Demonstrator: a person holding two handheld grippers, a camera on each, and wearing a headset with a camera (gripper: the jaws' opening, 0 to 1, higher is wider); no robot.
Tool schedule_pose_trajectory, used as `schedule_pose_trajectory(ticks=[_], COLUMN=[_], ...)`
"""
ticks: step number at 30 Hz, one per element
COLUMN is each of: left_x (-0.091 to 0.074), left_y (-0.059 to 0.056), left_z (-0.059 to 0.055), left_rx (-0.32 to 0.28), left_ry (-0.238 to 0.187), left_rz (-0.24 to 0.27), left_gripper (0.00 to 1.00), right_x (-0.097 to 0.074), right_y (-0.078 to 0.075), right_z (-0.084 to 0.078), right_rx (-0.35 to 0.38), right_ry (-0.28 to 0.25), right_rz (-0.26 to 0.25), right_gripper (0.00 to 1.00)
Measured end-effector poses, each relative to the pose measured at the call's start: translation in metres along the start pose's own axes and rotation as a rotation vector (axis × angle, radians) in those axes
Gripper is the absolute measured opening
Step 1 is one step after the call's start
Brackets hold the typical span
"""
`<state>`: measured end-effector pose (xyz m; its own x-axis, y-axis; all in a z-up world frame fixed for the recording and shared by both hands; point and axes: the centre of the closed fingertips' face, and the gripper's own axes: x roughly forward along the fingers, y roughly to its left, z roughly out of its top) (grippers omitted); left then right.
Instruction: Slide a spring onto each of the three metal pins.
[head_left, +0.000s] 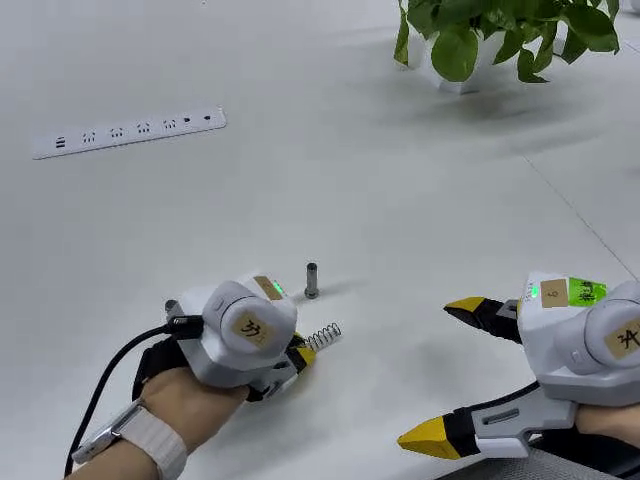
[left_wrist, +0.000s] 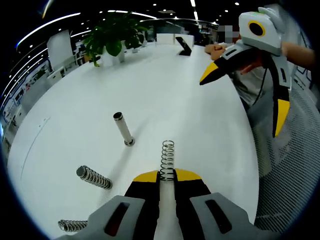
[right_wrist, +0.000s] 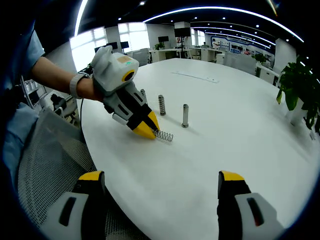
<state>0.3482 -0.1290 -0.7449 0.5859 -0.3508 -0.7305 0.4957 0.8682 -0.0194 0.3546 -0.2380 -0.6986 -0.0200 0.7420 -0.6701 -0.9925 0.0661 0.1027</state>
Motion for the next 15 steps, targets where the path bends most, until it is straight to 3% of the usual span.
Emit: schedule_pose_trajectory(ticks=[5, 8, 15], left_x=[-0.012, -0.028, -0.052], left_y=[-0.003, -0.004, -0.002], left_z=[-0.002, -0.001, -0.015], left_rx=[-0.014, -0.027, -0.040], left_ry=[-0.023, -0.055, -0.069], left_rz=[0.004, 0.024, 0.045], left_gripper=[0.10, 0.10, 0.10], right_x=[0.002, 0.002, 0.004], right_y=[0.007, 0.011, 0.018], right_z=[0.006, 0.010, 0.017], right_rx=[-0.017, -0.034, -0.064], right_ry=[0.002, 0.006, 0.007], right_rz=[0.012, 0.023, 0.036], right_gripper=[0.94, 0.94, 0.93])
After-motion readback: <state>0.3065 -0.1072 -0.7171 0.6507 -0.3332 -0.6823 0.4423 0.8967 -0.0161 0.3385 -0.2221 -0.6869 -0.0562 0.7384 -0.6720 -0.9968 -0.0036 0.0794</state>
